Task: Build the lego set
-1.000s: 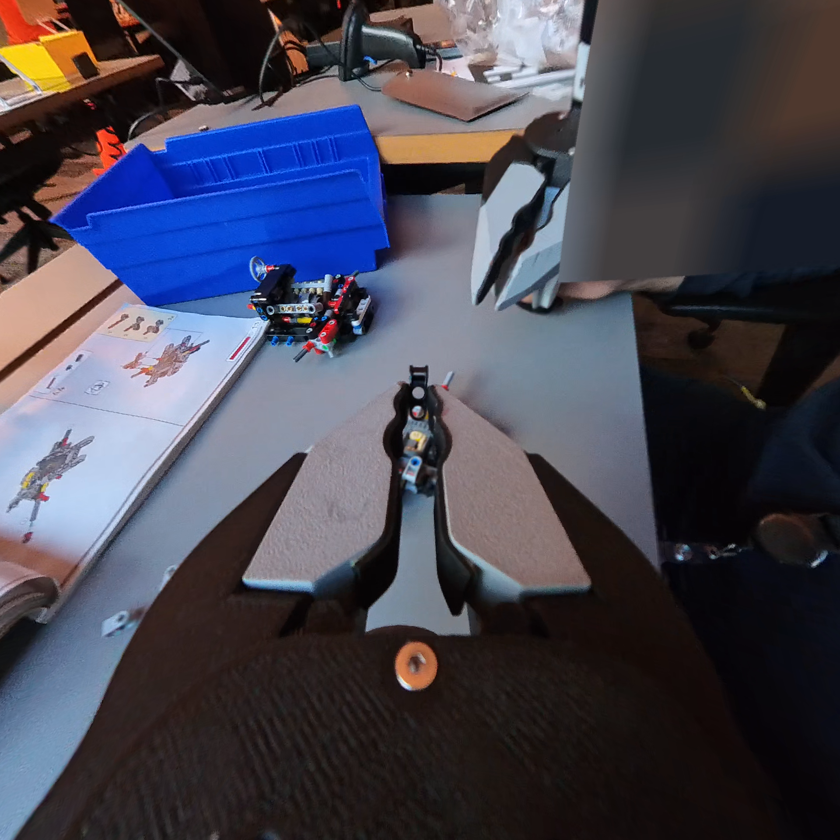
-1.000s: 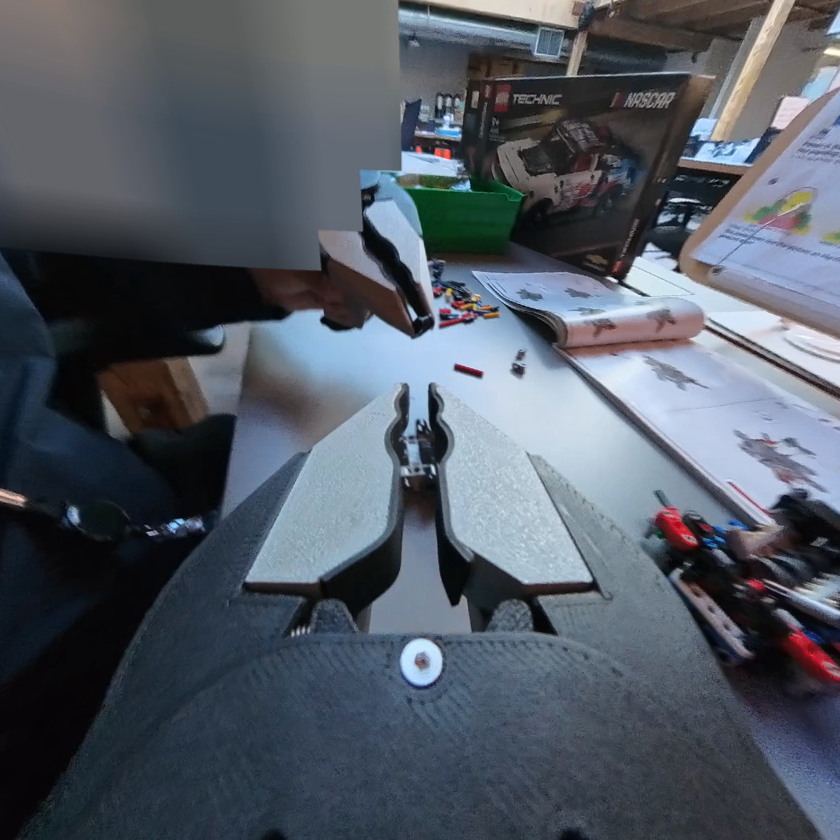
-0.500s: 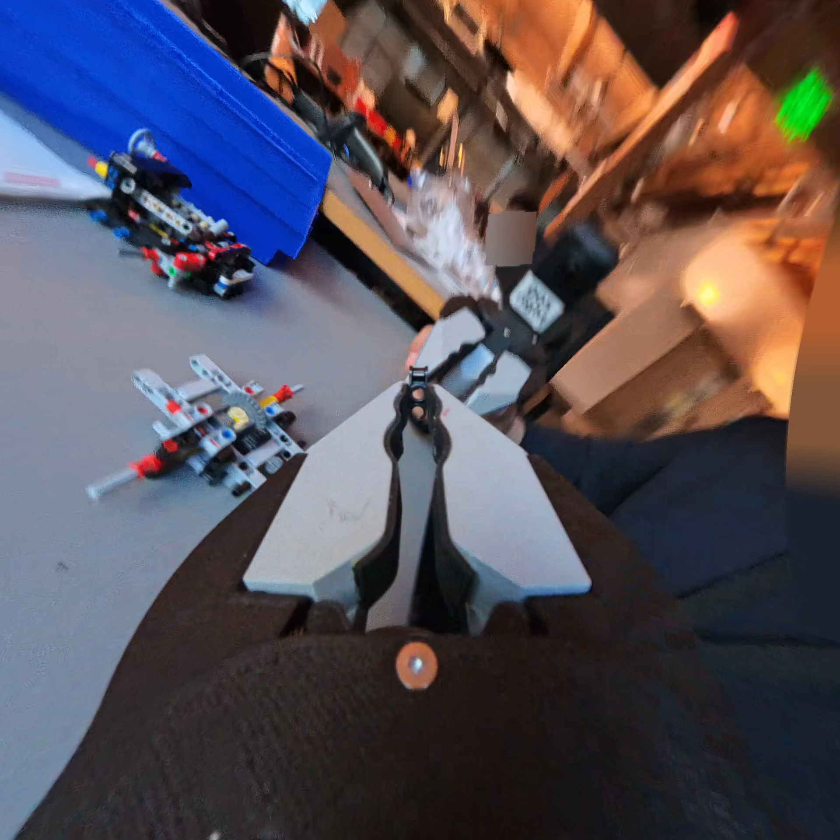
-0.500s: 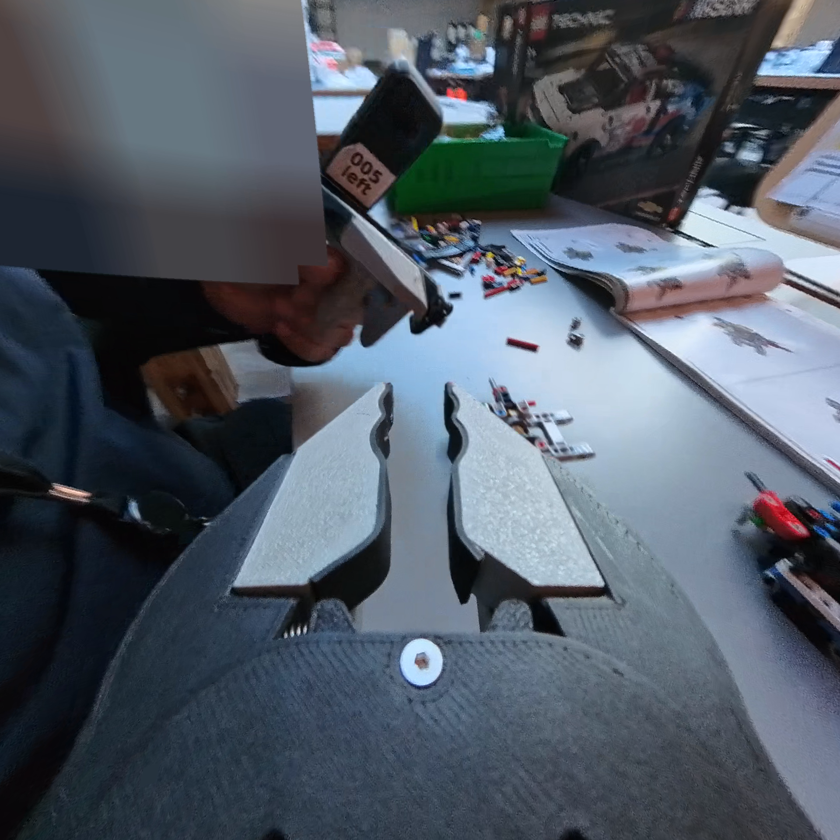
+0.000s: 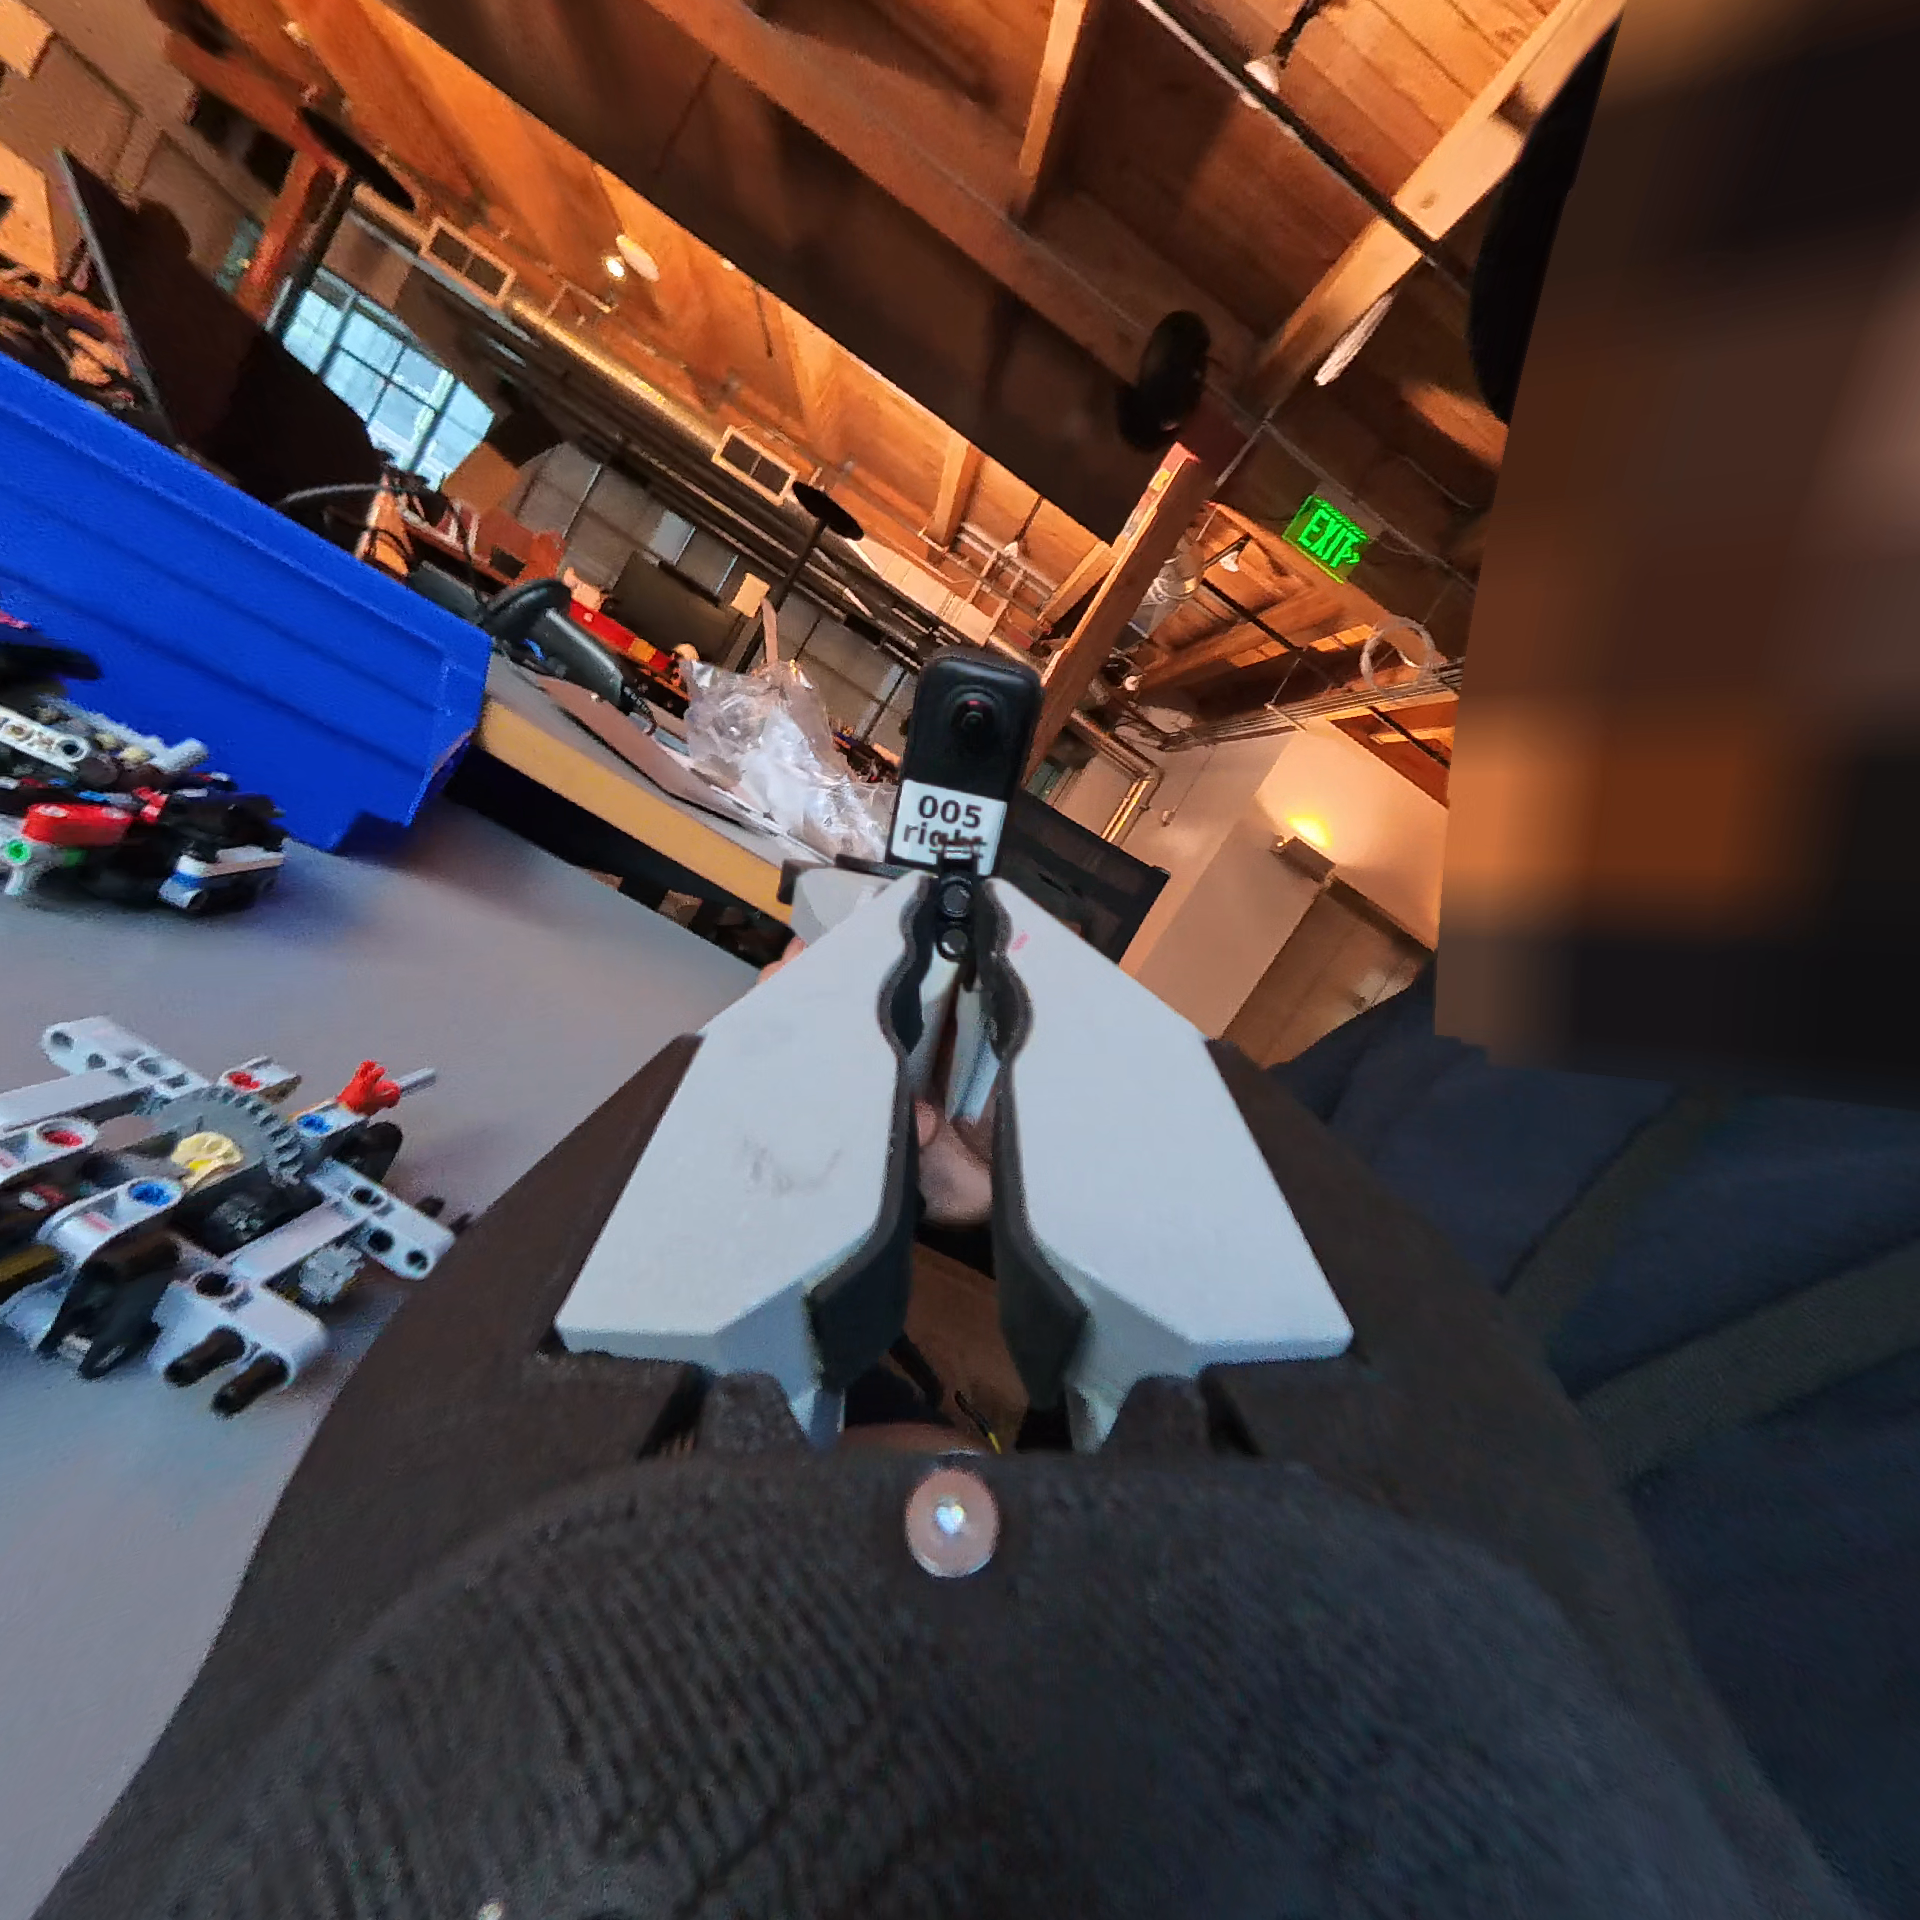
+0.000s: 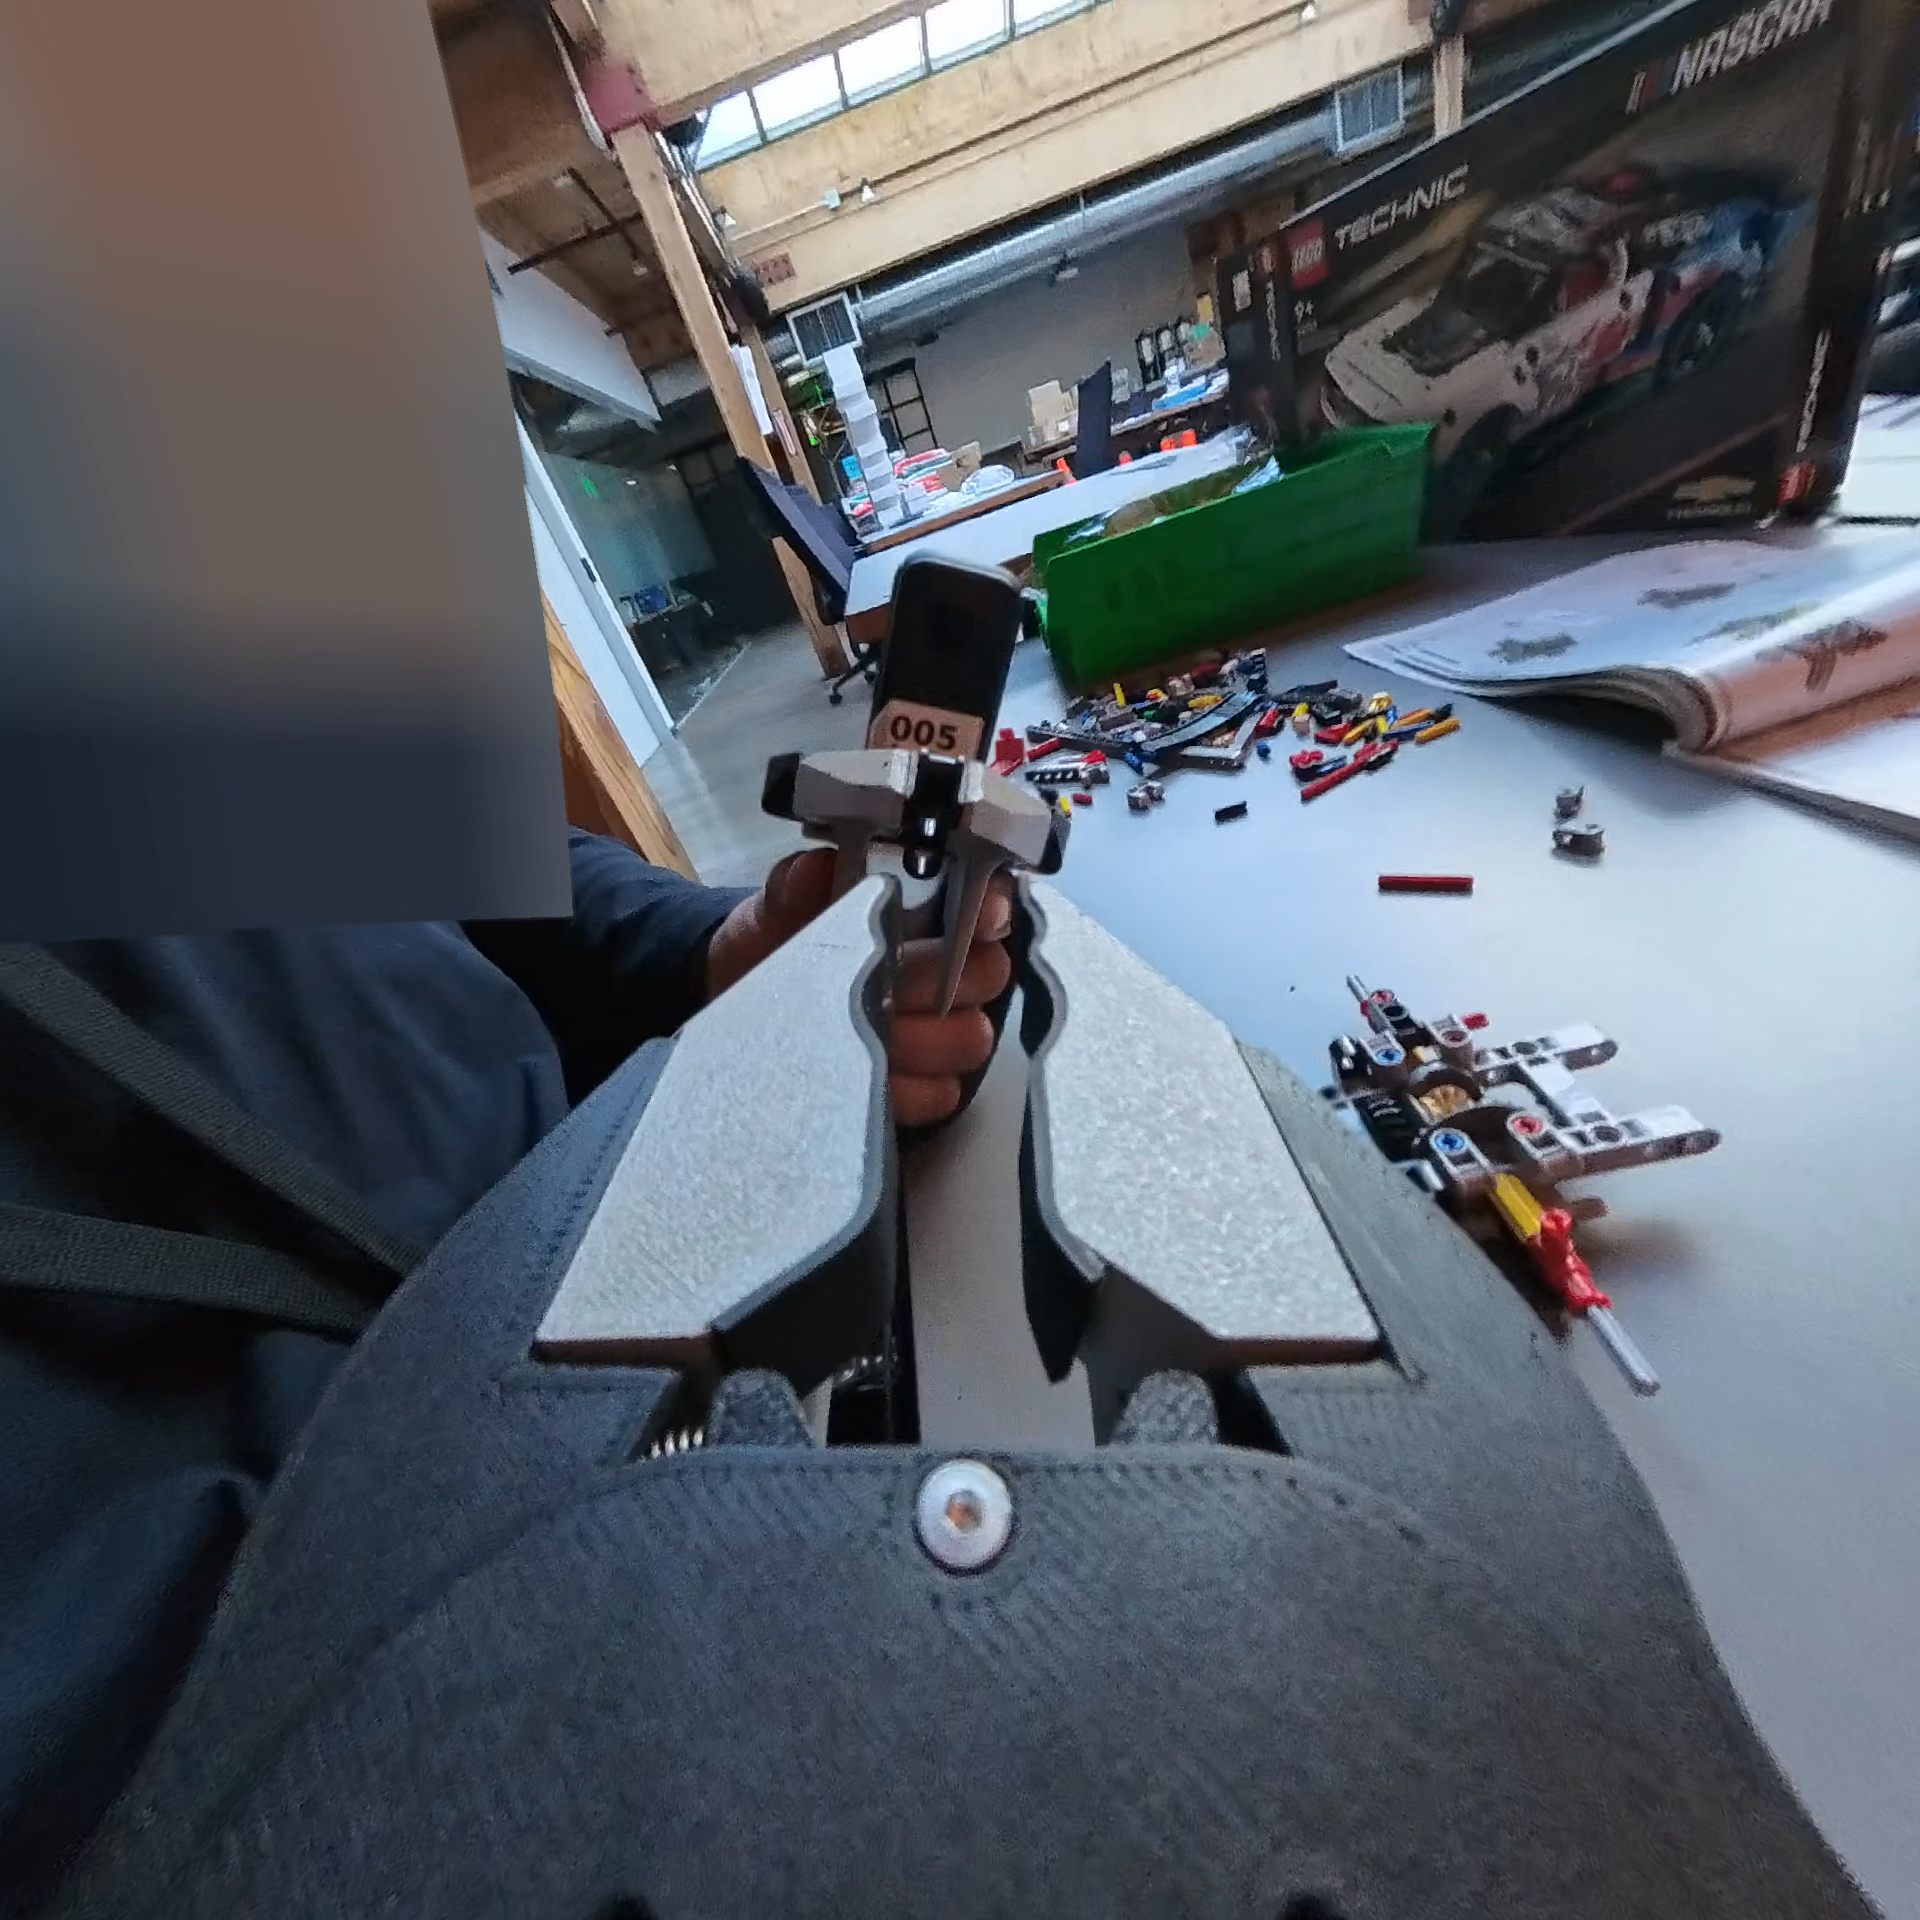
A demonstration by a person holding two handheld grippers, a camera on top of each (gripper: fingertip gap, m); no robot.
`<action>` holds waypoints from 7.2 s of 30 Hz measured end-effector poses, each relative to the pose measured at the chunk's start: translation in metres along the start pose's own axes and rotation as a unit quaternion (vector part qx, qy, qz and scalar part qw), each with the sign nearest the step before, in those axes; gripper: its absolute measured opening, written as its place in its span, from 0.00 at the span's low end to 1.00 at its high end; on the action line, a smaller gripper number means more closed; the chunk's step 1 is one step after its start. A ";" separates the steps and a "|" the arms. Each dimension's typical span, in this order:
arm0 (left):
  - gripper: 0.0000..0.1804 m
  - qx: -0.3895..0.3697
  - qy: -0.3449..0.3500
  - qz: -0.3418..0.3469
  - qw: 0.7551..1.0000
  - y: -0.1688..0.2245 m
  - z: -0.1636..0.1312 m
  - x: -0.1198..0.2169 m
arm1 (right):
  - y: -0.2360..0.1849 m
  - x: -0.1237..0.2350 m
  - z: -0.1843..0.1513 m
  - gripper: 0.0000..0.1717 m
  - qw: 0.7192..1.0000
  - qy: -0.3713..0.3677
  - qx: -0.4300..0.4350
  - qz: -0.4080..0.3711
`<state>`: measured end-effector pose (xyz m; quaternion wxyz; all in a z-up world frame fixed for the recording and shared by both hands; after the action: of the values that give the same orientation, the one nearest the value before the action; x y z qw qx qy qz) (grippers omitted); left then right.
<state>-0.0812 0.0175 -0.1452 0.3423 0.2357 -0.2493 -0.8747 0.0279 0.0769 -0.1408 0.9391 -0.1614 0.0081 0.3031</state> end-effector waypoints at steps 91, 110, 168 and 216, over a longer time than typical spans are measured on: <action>0.03 -0.335 -0.330 0.068 0.880 -0.092 0.029 -0.056 | 0.101 0.054 0.008 0.10 0.964 -0.244 0.083 -0.060; 0.03 -0.290 -0.304 0.032 0.907 -0.093 0.039 -0.056 | 0.102 0.042 0.011 0.02 0.974 -0.214 0.071 -0.029; 0.03 -0.342 -0.482 0.085 0.802 -0.102 0.005 -0.062 | 0.103 0.034 -0.018 0.03 0.909 -0.398 0.124 -0.032; 0.03 -0.361 -0.505 0.101 0.778 -0.101 0.006 -0.064 | 0.103 0.020 0.003 0.00 0.833 -0.536 0.139 0.003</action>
<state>-0.0917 0.1292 -0.1851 0.3134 -0.4067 -0.0748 -0.8548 -0.0149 0.1680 -0.1709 0.8081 0.1584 -0.4540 0.3402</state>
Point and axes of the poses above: each gripper's, where its closed fingertips meet, x back along the fingers, z out of its top, y = z × x across the jaws, the point moved 7 cm from there along x, back along the fingers, and after that the axes turned 13 degrees about z, right-handed, at the moved point
